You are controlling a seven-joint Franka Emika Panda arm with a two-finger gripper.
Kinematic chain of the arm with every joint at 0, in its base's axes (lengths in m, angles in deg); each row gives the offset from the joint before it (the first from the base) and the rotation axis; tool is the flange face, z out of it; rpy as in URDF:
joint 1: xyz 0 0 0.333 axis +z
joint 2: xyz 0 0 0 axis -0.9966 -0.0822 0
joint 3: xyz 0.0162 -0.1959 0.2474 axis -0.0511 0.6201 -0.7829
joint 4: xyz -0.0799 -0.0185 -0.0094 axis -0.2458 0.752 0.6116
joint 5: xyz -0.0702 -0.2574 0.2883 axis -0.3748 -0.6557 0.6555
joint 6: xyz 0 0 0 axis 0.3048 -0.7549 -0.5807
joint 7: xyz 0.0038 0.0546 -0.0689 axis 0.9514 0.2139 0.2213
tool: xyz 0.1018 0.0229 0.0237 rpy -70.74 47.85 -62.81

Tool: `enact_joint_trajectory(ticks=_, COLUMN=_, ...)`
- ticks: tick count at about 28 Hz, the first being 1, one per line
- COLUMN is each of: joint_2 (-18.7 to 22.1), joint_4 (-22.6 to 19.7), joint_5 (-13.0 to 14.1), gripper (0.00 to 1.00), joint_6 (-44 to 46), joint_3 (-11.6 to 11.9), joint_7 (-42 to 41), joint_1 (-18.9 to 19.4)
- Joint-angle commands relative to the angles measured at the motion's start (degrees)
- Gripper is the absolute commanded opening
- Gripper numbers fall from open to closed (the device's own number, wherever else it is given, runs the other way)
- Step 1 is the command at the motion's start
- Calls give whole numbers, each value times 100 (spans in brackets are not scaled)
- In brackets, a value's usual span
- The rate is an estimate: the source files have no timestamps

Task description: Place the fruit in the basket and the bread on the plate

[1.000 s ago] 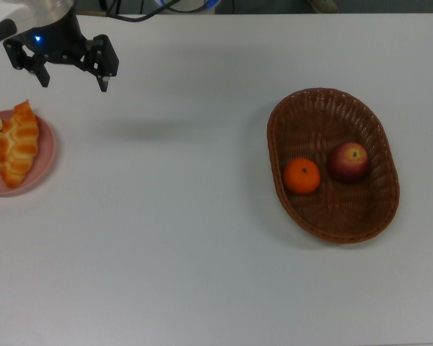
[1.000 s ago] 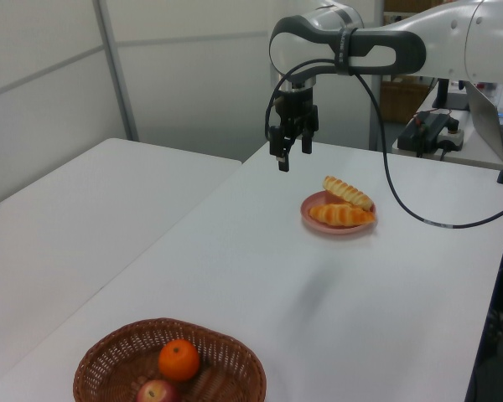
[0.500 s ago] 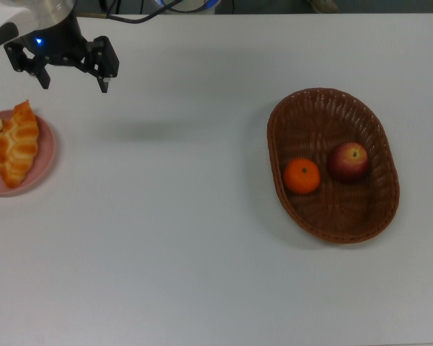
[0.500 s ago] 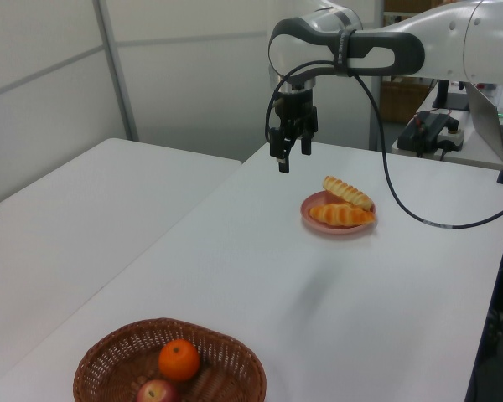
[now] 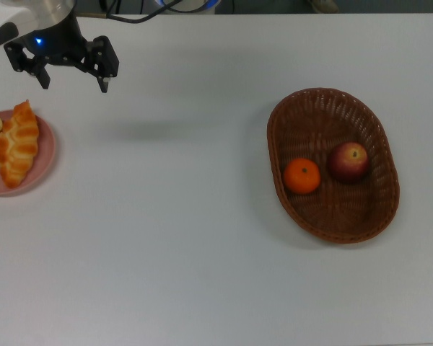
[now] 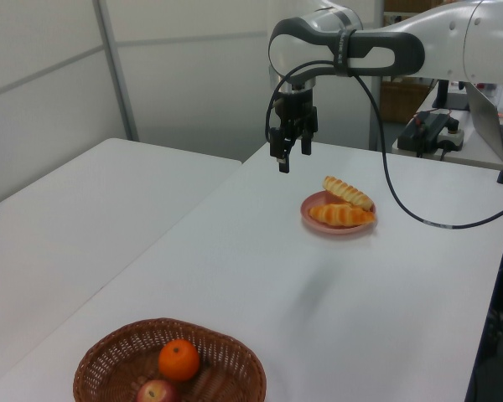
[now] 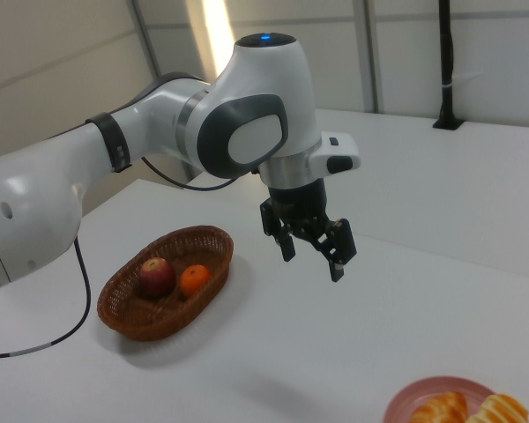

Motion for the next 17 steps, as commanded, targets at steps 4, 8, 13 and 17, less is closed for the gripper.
enact_joint_trajectory(ticks=4, joint_2=100, joint_4=-131, joint_5=90, gripper=100, joint_6=0, joint_3=56, joint_7=-169, joint_1=17)
enact_joint_trajectory(ticks=8, joint_2=91, joint_4=-131, joint_5=90, gripper=100, joint_6=-9, joint_3=56, joint_7=-169, joint_1=8)
enact_joint_trajectory(ticks=13, joint_2=91, joint_4=-131, joint_5=90, gripper=100, joint_6=-9, joint_3=56, joint_7=-169, joint_1=8)
enact_joint_trajectory(ticks=17, joint_2=91, joint_4=-131, joint_5=90, gripper=100, joint_6=-9, joint_3=91, joint_7=-169, joint_1=0)
